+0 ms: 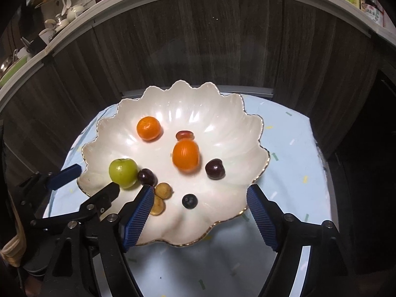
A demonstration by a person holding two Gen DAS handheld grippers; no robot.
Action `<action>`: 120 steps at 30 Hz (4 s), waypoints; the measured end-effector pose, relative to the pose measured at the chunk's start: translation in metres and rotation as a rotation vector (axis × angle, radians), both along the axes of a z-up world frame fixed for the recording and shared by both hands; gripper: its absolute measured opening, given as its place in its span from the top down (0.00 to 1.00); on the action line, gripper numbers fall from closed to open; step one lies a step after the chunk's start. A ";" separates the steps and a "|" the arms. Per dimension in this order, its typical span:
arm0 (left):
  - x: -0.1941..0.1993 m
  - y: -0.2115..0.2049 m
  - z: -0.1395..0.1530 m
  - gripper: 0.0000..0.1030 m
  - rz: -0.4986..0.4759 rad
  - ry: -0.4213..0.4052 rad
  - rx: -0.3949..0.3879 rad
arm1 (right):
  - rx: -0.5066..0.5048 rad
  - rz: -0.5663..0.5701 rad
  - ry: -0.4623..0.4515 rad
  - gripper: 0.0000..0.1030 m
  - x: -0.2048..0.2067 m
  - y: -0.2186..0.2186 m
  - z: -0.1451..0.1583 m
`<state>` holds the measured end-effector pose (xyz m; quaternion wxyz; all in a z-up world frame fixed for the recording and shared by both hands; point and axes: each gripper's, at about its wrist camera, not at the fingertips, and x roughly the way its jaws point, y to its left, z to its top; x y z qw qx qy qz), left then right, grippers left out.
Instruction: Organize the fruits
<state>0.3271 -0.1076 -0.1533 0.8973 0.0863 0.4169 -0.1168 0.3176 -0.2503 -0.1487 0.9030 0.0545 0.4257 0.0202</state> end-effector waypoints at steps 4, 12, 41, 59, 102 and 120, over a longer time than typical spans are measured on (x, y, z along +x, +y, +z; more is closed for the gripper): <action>-0.007 0.003 0.007 0.23 0.006 -0.009 -0.002 | -0.003 -0.004 -0.009 0.24 -0.008 0.001 0.007; -0.025 0.008 0.023 0.23 0.018 -0.032 0.001 | -0.012 -0.009 -0.032 0.24 -0.025 0.005 0.022; -0.099 0.035 0.073 0.13 0.083 -0.114 0.011 | -0.049 -0.087 -0.088 0.24 -0.109 0.013 0.058; -0.151 0.052 0.086 0.12 0.100 -0.141 0.019 | -0.077 -0.097 -0.132 0.22 -0.159 0.026 0.068; -0.281 0.084 0.099 0.08 0.166 -0.277 0.016 | -0.087 -0.166 -0.284 0.15 -0.293 0.036 0.076; -0.289 0.088 0.100 0.08 0.172 -0.287 0.026 | -0.103 -0.162 -0.270 0.15 -0.301 0.035 0.074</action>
